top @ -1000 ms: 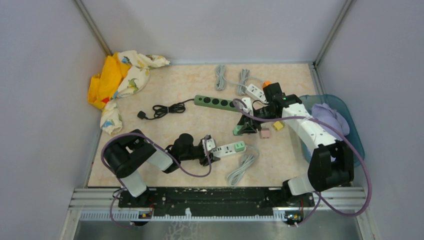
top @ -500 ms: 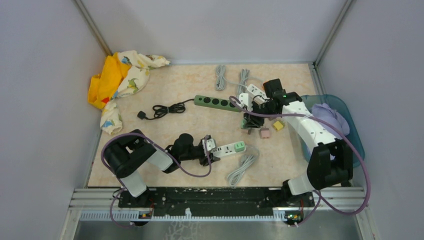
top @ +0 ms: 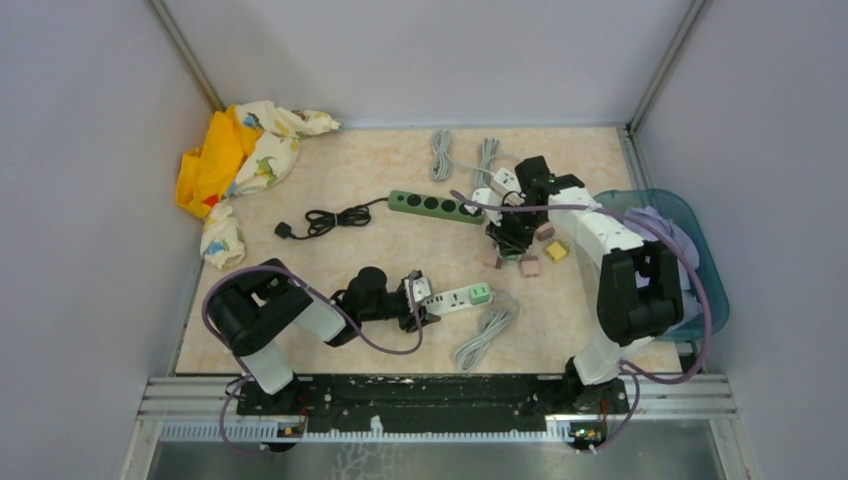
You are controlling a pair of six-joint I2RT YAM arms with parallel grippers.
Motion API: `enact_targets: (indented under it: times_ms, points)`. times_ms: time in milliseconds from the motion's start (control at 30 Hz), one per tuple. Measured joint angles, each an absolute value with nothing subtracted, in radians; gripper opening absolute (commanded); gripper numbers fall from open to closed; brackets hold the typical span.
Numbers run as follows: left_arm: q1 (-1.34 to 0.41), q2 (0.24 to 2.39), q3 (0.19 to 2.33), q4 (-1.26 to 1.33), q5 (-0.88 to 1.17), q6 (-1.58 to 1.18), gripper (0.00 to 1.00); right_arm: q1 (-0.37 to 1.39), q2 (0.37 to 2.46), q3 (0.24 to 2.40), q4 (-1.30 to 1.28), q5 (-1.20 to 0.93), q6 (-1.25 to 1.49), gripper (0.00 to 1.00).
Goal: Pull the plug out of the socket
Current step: Place the plug at the center of the board.
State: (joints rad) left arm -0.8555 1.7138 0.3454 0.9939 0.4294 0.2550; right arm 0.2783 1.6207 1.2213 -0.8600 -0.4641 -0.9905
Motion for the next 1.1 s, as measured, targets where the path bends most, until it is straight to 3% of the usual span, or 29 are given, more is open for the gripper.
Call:
enact_targets:
  times_ms: [167, 367, 767, 1100]
  points:
    - [-0.855, 1.714, 0.345, 0.994, 0.43, 0.255, 0.0, 0.278, 1.684, 1.244, -0.865, -0.407, -0.965, 0.39]
    - [-0.855, 1.714, 0.342, 0.996, 0.431, 0.255, 0.0, 0.278, 1.693, 1.244, -0.852, -0.359, -0.933, 0.52]
    - [-0.855, 1.714, 0.337, 1.006, 0.432, 0.255, 0.0, 0.278, 1.62, 1.244, -0.83, -0.386, -0.912, 0.54]
    - [-0.855, 1.714, 0.337, 1.006, 0.432, 0.255, 0.0, 0.278, 1.443, 1.207, -0.835, -0.741, -1.008, 0.54]
